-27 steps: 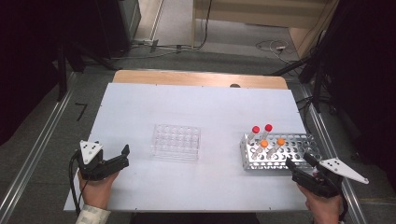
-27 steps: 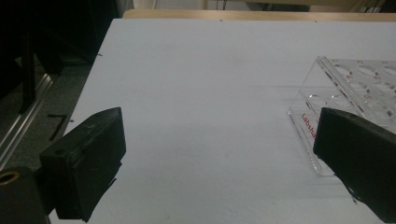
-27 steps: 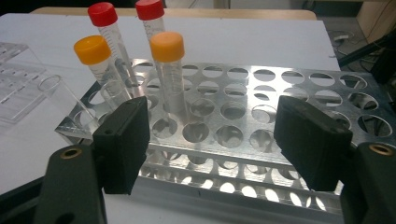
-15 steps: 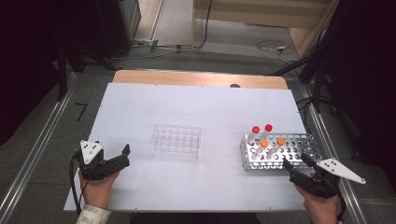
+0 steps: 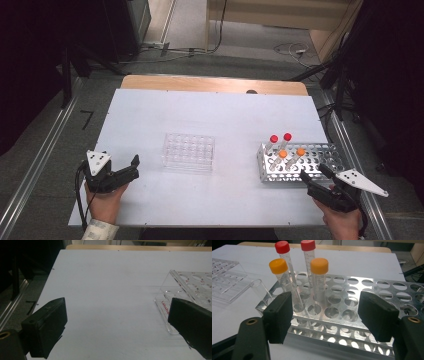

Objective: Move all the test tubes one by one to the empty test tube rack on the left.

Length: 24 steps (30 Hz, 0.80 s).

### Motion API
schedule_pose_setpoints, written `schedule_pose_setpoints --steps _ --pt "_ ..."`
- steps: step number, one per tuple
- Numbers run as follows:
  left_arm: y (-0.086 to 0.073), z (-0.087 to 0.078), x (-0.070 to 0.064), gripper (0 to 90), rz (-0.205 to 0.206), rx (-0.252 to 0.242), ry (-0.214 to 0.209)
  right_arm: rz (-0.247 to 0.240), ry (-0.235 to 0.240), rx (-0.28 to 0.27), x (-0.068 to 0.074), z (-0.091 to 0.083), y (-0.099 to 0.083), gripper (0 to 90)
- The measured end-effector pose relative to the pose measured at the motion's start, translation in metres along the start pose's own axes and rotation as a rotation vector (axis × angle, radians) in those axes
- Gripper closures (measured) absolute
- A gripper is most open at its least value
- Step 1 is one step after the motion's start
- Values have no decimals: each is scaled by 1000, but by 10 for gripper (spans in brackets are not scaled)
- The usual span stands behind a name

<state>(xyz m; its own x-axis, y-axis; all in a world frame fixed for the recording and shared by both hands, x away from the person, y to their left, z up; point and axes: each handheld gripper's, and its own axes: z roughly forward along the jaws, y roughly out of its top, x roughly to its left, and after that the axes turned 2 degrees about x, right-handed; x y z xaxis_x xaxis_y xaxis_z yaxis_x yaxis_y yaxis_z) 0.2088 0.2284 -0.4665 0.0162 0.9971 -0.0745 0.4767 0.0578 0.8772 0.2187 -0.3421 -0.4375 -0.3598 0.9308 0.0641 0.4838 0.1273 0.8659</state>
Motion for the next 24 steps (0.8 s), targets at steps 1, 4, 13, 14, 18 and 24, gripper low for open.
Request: schedule_pose_setpoints --steps 1,4,13,14,18,24 --pt "0 0 0 28 1 -1 1 -4 6 1 1 1 0 276" --pt "0 0 -1 28 4 -4 2 -12 20 1 5 3 0 301" --pt "-1 0 -2 28 10 -11 8 -74 48 14 16 18 -3 443" --pt "0 0 -3 28 11 -9 10 -87 48 13 18 21 -3 497" --pt "-1 1 -3 28 13 -7 9 -110 54 13 22 26 -4 564" --pt "-1 1 -3 28 14 -8 9 -127 50 17 27 32 -7 643"
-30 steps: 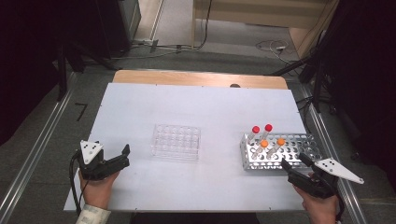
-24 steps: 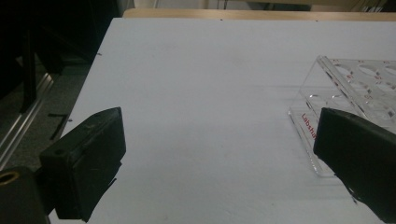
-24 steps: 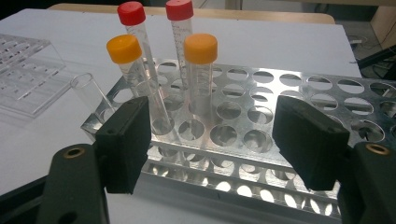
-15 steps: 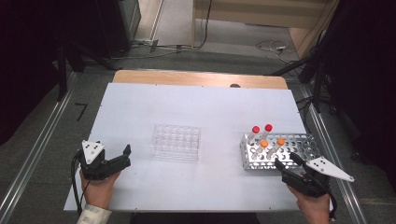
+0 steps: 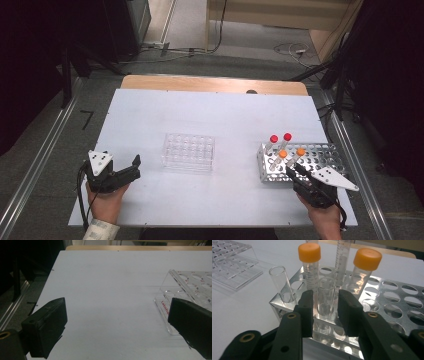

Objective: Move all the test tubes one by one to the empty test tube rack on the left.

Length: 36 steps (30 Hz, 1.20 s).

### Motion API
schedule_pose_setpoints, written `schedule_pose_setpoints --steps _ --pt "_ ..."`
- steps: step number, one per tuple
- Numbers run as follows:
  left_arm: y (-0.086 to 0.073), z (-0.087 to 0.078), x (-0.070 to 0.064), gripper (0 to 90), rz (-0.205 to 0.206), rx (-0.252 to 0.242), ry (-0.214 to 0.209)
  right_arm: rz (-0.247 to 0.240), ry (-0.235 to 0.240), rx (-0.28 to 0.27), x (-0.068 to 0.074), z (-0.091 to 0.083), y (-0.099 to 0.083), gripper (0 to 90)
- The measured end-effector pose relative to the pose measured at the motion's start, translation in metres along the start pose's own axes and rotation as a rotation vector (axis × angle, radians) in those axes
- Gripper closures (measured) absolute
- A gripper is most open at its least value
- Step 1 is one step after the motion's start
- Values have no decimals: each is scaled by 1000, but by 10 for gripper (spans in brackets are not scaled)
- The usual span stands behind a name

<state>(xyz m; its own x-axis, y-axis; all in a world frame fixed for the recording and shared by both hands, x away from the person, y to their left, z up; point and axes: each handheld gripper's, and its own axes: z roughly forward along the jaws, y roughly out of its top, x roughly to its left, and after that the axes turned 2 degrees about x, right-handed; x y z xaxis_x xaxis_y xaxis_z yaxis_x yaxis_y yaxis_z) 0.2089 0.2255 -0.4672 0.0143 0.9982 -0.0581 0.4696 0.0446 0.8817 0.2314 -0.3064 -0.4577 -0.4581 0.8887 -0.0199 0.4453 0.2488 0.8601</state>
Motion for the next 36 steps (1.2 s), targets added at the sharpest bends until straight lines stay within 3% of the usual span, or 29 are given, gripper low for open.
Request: schedule_pose_setpoints --steps 5,12,27,36 --pt "0 0 -1 28 2 2 -1 -7 -13 -1 3 5 0 715" --pt "0 0 -1 29 3 3 -3 8 -17 -11 0 3 1 727" --pt "-1 0 -1 28 2 0 0 23 -15 -124 4 -35 28 734" --pt "-1 0 -1 28 1 2 -2 12 23 -119 10 -48 34 734"
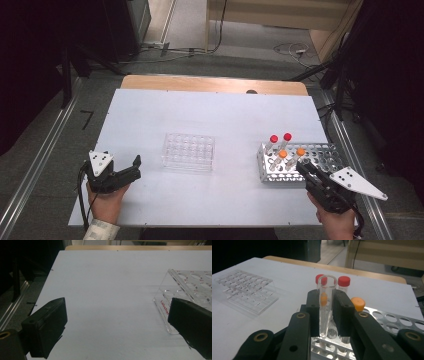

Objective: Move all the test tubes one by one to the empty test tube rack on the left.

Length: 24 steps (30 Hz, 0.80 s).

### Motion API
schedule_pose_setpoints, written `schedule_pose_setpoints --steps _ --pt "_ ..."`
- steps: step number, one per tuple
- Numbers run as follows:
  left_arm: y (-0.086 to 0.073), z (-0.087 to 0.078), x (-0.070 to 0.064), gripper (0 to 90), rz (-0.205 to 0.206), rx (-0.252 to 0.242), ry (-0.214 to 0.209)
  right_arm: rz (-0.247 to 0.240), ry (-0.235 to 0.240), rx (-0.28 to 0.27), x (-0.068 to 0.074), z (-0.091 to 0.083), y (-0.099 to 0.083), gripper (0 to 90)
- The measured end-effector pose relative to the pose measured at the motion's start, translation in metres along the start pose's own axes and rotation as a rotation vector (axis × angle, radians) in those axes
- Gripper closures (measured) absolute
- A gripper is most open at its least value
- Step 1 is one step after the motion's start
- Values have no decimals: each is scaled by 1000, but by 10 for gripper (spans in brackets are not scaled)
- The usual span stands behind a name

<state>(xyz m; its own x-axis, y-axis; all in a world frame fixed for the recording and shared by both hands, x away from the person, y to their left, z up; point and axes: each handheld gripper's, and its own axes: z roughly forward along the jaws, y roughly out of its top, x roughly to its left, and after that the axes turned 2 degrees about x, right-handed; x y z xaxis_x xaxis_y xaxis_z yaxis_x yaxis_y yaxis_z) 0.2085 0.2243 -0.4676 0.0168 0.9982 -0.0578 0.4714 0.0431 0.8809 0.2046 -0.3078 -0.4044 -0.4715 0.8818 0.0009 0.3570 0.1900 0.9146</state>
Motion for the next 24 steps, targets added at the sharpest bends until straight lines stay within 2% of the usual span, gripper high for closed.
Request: schedule_pose_setpoints --steps 4,5,8,10,13,15,20,22,24 --pt "0 0 0 29 1 -4 -2 -6 24 20 6 1 -2 734" --pt "0 0 0 29 2 -4 -3 -9 43 26 9 3 -2 734" --pt "0 0 0 29 2 -2 -3 -22 58 33 14 4 -2 734" --pt "0 0 -1 29 2 -4 -3 -30 87 31 21 7 -2 734" --pt "0 1 -2 32 2 -7 -1 -27 109 34 25 9 -2 735" --pt "0 2 -4 36 0 -8 -3 -38 136 43 31 16 -3 734" --pt "3 4 -11 38 9 -10 -8 -45 169 62 40 27 -3 734" --pt "5 6 -13 40 0 -13 -15 -45 178 64 41 30 -3 734" --pt "8 7 -15 41 -1 -14 -24 -49 200 76 47 40 -3 734"
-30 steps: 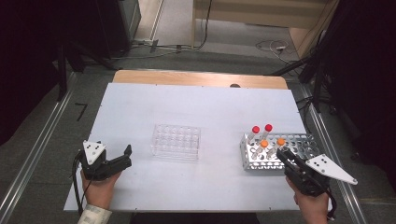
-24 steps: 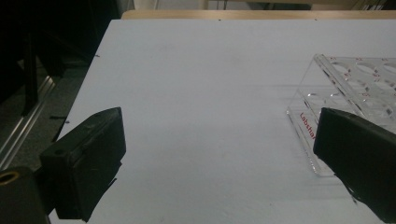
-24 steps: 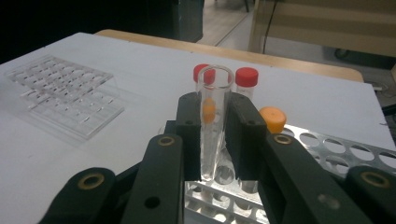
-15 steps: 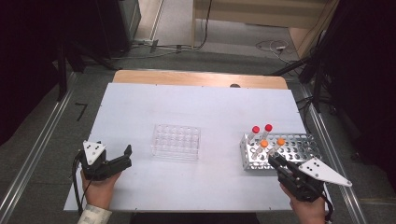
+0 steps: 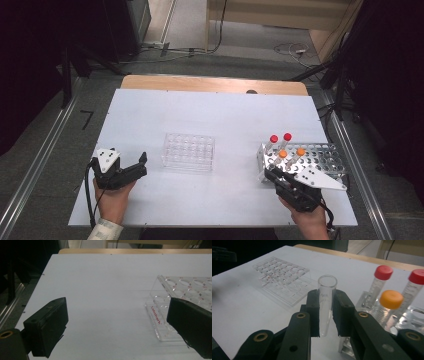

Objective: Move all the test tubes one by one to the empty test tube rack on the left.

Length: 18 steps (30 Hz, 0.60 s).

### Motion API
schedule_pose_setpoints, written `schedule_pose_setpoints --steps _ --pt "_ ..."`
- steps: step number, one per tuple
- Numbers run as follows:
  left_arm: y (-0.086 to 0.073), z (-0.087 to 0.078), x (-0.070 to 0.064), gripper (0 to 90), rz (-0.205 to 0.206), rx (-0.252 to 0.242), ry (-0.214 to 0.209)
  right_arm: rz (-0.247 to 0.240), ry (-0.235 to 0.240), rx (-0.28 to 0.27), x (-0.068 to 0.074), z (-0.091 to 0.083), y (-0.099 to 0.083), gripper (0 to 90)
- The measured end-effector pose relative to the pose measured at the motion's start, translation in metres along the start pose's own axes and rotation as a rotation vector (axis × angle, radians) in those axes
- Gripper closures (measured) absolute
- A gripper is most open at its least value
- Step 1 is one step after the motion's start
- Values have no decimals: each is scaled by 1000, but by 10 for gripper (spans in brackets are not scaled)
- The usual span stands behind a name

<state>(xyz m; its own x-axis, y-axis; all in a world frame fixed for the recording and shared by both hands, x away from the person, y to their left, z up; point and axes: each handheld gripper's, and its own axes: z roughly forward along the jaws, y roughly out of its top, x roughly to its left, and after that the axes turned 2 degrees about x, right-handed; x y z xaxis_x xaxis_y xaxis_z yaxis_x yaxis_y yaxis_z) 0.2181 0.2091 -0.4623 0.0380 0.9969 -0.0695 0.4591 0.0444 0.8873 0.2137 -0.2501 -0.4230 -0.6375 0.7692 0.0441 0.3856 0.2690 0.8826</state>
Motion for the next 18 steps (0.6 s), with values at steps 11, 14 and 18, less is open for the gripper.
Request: schedule_pose_setpoints --steps 11,14,18 --pt "13 -5 -35 56 43 -16 -81 -46 60 25 20 30 10 734" --pt "15 -7 -46 66 52 -20 -123 -63 74 27 26 38 13 734" --pt "20 -8 -61 82 62 -22 -176 -86 96 32 37 51 17 735"
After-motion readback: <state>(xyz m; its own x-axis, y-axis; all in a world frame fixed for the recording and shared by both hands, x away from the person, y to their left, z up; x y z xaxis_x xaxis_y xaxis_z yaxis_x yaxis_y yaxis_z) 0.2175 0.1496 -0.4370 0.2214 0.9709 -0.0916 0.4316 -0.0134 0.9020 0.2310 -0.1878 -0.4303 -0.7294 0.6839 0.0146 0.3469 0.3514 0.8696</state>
